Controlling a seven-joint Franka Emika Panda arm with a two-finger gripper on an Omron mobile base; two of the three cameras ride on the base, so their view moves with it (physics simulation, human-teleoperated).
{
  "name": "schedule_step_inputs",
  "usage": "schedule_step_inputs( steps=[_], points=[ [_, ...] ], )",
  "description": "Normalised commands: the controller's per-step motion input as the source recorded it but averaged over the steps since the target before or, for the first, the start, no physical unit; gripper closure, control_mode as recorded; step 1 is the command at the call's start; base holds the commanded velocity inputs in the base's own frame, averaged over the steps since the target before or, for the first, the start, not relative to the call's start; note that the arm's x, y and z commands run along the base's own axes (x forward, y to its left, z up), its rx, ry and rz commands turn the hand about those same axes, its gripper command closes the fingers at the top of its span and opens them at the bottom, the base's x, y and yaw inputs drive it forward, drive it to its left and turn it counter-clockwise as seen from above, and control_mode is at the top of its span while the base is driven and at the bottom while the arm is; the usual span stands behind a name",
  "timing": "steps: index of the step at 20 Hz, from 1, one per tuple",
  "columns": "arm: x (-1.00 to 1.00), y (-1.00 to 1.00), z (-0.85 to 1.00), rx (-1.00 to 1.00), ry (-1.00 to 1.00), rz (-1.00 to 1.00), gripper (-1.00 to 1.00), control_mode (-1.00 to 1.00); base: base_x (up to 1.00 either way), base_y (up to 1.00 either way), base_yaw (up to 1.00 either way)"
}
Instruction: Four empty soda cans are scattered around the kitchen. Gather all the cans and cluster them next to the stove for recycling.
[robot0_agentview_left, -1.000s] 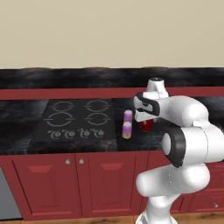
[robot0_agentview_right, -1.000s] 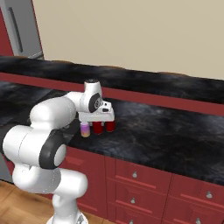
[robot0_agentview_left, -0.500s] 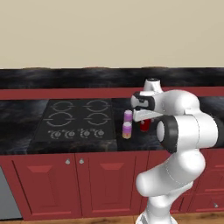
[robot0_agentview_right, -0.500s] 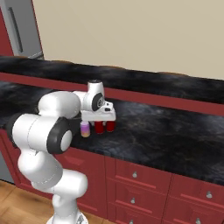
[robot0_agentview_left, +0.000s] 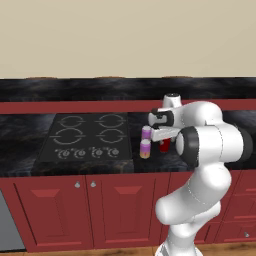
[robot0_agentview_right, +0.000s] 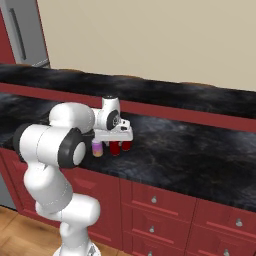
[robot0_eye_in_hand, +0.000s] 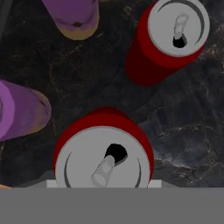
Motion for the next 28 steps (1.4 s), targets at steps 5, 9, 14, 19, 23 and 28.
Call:
schedule_step_inputs(
  steps=[5, 9, 14, 19, 23, 28],
  points=[
    [0.08, 0.0, -0.16, 0.0, 0.0, 0.0, 1.0, -1.0, 0.0, 0.0, 0.0],
    [0.1, 0.0, -0.15, 0.0, 0.0, 0.0, 1.0, -1.0, 0.0, 0.0, 0.0],
    [0.11, 0.0, -0.08, 0.0, 0.0, 0.0, 1.0, -1.0, 0.0, 0.0, 0.0],
    [0.1, 0.0, -0.04, 0.0, 0.0, 0.0, 1.0, -1.0, 0.0, 0.0, 0.0],
    [0.09, 0.0, -0.06, 0.0, 0.0, 0.0, 1.0, -1.0, 0.0, 0.0, 0.0],
    [0.06, 0.0, -0.08, 0.0, 0.0, 0.0, 1.0, -1.0, 0.0, 0.0, 0.0]
  ],
)
